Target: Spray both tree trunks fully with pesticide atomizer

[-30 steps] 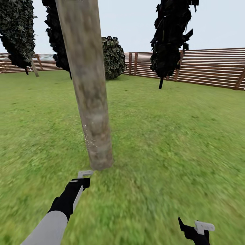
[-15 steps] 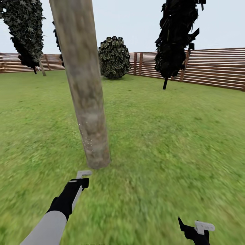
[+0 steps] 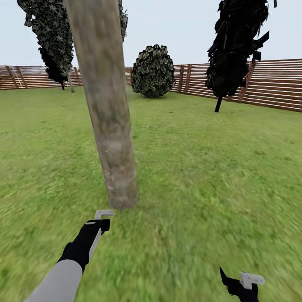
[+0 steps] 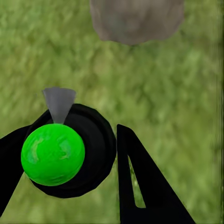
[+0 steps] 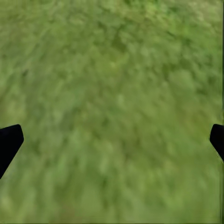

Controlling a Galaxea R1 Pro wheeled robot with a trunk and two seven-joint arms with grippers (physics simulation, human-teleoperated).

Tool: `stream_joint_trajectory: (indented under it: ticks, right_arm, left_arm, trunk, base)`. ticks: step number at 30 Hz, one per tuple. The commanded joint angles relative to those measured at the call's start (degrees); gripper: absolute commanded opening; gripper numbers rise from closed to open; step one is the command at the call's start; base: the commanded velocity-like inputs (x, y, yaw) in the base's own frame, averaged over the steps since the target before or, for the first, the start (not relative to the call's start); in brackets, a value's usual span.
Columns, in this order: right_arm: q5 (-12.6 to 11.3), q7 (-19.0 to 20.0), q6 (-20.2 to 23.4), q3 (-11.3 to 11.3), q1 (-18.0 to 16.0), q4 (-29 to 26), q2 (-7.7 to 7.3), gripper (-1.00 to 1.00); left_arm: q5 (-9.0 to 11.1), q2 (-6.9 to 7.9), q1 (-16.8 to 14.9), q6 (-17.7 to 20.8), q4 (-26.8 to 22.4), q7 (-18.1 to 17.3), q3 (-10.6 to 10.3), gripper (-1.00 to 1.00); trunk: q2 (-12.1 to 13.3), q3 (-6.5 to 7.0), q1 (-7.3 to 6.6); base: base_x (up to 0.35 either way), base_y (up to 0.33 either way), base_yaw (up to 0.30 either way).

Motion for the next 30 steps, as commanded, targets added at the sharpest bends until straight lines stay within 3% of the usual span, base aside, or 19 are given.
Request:
stream_joint_trajectory:
  ticks: [1,12,30]
  right_arm:
    - [0.0,0.01,0.0,0.0,0.0,0.0,0.0,1.0]
    - [0.0,-0.01,0.0,0.0,0.0,0.0,0.0,1.0]
    - [0.0,0.01,0.0,0.0,0.0,0.0,0.0,1.0]
  left_arm:
    - [-0.01,-0.03,0.0,-0.01,0.0,0.0,-0.01,-1.0]
    - [-0.08,-0.19,0.0,-0.01,0.23,0.03,-0.19,-1.0]
    - [-0.01,-0.35,0.0,-0.01,0.53,-0.01,-0.2,-1.0]
  trunk:
    - [0.0,0.0,0.0]
    - [0.0,0.0,0.0]
    - [0.0,0.0,0.0]
  base:
    - [0.168,-0.254,0.006]
    - [0.129,-0.259,0.047]
    - [0.107,-0.263,0.268]
